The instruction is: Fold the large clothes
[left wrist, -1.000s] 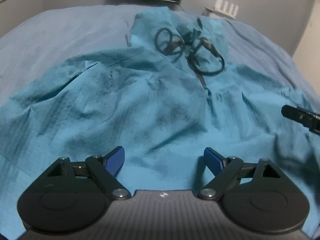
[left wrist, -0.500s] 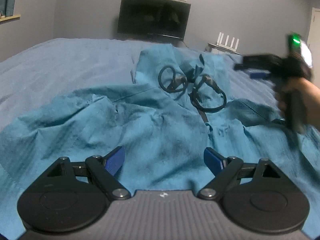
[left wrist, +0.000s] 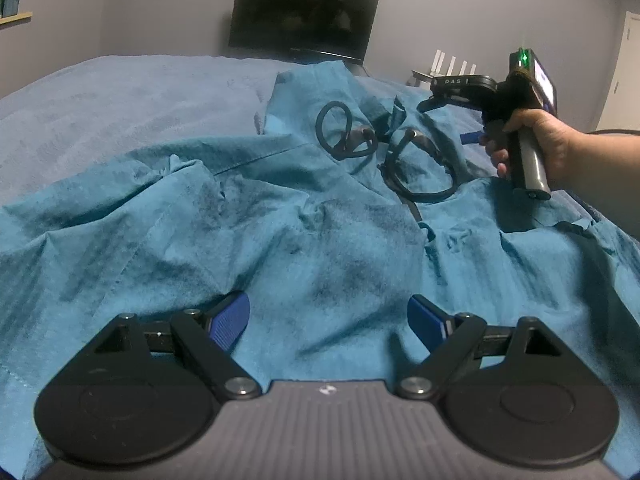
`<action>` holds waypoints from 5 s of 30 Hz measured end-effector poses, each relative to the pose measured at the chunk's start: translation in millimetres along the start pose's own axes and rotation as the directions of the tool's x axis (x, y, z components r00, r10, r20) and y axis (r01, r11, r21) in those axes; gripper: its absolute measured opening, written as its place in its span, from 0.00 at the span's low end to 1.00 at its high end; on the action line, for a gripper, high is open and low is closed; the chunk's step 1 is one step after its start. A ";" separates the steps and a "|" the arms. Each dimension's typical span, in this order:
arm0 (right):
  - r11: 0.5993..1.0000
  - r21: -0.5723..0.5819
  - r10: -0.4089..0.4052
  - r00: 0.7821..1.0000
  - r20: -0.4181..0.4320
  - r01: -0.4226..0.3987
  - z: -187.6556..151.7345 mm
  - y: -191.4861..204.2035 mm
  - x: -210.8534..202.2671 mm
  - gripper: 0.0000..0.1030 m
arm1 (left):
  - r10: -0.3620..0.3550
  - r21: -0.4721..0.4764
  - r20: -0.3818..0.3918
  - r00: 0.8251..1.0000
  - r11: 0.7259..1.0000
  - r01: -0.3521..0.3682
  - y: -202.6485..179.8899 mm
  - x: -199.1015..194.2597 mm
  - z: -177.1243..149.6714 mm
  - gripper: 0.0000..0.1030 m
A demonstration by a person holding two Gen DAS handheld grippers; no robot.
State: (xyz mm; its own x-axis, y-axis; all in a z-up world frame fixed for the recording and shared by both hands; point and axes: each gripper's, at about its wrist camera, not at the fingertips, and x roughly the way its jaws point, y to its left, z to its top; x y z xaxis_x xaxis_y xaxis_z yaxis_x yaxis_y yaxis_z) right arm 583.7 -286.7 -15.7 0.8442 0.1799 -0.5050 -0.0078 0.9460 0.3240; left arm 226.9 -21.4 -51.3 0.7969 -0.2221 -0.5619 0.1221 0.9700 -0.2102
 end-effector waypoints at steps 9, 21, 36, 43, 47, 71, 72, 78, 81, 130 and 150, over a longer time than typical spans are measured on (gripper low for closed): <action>0.989 -0.132 0.088 0.988 0.124 -0.071 -5.4 24.4 -40.9 0.10 | -0.008 -0.014 -0.009 1.000 1.000 0.008 2.5 2.6 2.6 0.84; 0.905 -0.402 0.245 0.942 0.229 -0.138 -56.4 58.5 -203.5 0.08 | 0.012 -0.049 -0.003 1.000 0.999 -0.012 10.7 -6.4 8.9 0.84; 0.948 -0.312 0.090 0.991 0.095 -0.056 -227.0 17.6 -338.4 0.27 | 0.169 -0.175 0.179 0.969 0.975 -0.138 64.6 -113.1 35.2 0.84; 0.996 -0.015 0.092 0.994 0.055 -0.092 -245.1 -36.0 -373.8 0.46 | 0.105 -0.195 0.128 0.986 0.978 -0.079 76.8 -135.4 35.2 0.84; 0.972 0.141 0.175 0.981 0.088 -0.187 -230.7 -43.9 -364.4 0.63 | -0.029 -0.217 0.086 0.996 0.975 0.047 69.1 -111.3 32.8 0.84; 0.987 -0.161 -0.003 0.993 -0.121 -0.017 -248.9 -10.8 -332.1 0.15 | -0.148 -0.197 -0.228 0.962 0.975 0.103 59.1 -29.1 17.7 0.05; 0.984 -0.180 -0.017 0.994 -0.110 -0.003 -249.5 -7.7 -333.6 0.23 | -0.134 -0.194 -0.214 0.968 0.977 0.093 58.9 -31.6 21.3 0.06; 0.957 -0.287 -0.005 0.994 0.110 0.037 -240.4 11.6 -369.9 0.47 | -0.012 -0.018 -0.042 0.999 1.000 0.011 27.8 -59.3 43.3 0.50; 0.928 -0.371 0.078 0.989 0.126 -0.026 -249.1 24.4 -368.5 0.46 | -0.051 0.082 0.027 0.998 0.995 0.049 0.2 -69.7 41.2 0.69; 0.827 -0.557 -0.116 0.992 -0.041 0.074 -283.4 31.9 -301.6 0.40 | -0.032 0.288 -0.207 0.978 0.953 0.092 -27.7 -22.8 0.7 0.79; 0.912 -0.401 -0.099 0.995 -0.008 0.087 -291.6 32.7 -347.2 0.57 | -0.187 0.172 -0.080 0.979 0.965 0.198 -43.7 -118.4 -17.2 0.80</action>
State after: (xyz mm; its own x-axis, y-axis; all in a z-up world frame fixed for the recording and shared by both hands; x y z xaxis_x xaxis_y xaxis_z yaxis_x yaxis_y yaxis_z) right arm 134.1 -239.6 -63.1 0.8365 0.0876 -0.5409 -0.1485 0.9864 -0.0698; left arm 117.1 -39.2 10.7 0.7102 -0.4067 -0.5747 0.3778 0.9089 -0.1763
